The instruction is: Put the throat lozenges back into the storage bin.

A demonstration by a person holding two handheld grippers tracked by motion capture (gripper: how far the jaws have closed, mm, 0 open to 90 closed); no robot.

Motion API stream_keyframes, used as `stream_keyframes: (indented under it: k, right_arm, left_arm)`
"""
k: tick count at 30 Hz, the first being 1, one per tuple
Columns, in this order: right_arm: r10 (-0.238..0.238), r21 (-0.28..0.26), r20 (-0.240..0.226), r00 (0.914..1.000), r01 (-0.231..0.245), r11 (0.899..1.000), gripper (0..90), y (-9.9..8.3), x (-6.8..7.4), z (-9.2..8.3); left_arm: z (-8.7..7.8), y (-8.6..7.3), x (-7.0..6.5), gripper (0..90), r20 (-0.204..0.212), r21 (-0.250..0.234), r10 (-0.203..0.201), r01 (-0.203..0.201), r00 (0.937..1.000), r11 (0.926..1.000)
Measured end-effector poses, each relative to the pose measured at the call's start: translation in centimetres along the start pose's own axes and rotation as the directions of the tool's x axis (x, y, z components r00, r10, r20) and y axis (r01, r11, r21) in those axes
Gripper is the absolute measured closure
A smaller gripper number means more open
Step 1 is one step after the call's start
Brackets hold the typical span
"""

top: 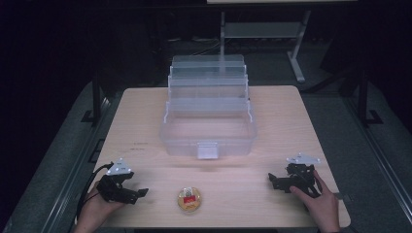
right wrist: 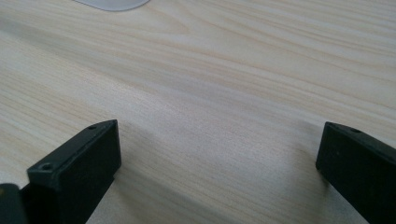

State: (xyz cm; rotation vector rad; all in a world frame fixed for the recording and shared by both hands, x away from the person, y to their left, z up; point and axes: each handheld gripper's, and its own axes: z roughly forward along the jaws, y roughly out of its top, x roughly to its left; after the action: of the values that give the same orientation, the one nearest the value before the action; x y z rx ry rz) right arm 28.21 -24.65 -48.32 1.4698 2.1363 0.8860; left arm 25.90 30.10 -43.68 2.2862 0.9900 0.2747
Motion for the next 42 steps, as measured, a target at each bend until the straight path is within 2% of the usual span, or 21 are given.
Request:
stream_keyframes:
  k: [8,15,20,29,42]
  right_arm:
    - [-0.002,0.0,0.0,1.0,0.002,1.0,0.0,0.0,0.0,0.0]
    - [-0.003,-0.001,0.0,1.0,0.003,1.0,0.0,0.0,0.0,0.0]
    - [-0.001,-0.002,-0.001,1.0,0.001,1.0,0.0,0.0,0.0,0.0]
    - [-0.001,-0.002,-0.001,1.0,0.001,1.0,0.0,0.0,0.0,0.0]
    - [-0.001,-0.002,-0.001,1.0,0.001,1.0,0.0,0.0,0.0,0.0]
  left_arm:
    - [-0.3,0.8,-0.6,13.1,0.019,0.015,0.033,-0.033,0.9993,0.9993]
    - [-0.4,1.1,-0.7,13.2,0.041,0.03,0.038,-0.039,0.9984,0.9988]
    - [-0.5,1.7,-1.2,13.3,0.048,0.057,0.063,-0.066,0.9968,0.9962]
    - [-0.7,2.4,-1.8,13.3,0.059,0.065,0.079,-0.083,0.9952,0.9945]
    - [-0.8,3.8,-2.9,13.5,0.09,0.072,0.116,-0.123,0.9892,0.9899]
